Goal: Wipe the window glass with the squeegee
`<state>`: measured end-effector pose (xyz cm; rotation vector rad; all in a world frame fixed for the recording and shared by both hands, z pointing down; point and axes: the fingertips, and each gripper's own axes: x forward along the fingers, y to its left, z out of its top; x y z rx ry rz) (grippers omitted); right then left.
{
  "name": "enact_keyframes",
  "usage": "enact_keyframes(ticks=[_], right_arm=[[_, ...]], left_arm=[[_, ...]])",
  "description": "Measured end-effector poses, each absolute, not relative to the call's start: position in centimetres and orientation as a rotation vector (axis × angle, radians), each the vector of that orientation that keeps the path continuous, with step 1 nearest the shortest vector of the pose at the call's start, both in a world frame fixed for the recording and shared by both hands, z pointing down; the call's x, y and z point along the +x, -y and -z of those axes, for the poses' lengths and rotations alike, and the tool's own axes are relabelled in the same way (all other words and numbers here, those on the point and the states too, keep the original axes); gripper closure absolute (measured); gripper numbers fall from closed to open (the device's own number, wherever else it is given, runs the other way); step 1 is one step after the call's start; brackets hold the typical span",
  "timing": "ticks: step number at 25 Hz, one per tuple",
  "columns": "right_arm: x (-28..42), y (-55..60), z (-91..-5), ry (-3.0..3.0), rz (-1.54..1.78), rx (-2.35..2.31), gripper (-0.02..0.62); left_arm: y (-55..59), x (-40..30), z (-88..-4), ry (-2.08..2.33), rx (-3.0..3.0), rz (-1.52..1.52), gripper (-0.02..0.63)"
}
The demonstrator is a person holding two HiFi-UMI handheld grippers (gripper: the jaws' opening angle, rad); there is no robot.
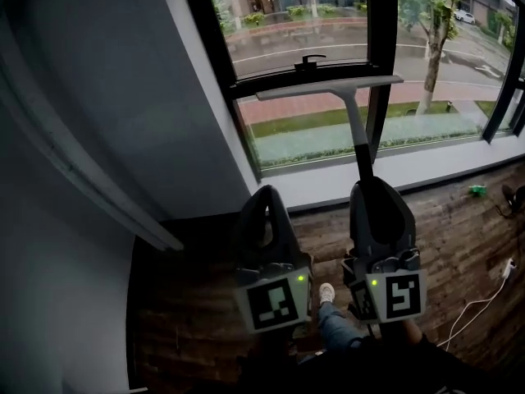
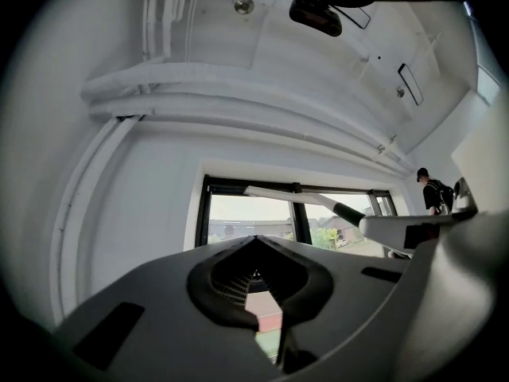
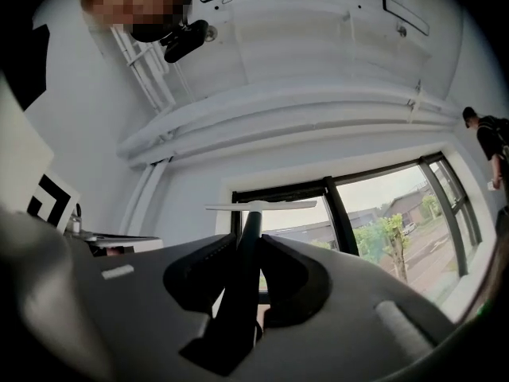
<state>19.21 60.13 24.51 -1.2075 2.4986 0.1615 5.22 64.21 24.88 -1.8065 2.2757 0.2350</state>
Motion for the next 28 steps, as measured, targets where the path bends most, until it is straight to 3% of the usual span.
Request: enact_keyframes(ticks=[8,19,28], right_arm=[[12.8,-43.8,-20.8,-2.477,-0.194,-1.128,0.500],[4.4,-31.3,-21.2,-2.516,-0.172,-1.079,0.500],[-5.9,-20.7,-19.1,-2.463,-0.210,-1.079,0.500]], left_arm=[[-49.3,-1.3,-20.3,-2.294,-1.655,-0.278,0.606],[-36.8,-8.6,-21.7,-2.338,-1.643,-0.150,0.606],[-25.5,-18.6,-20.3,-2.310,-1.637,-0.093,0.606]])
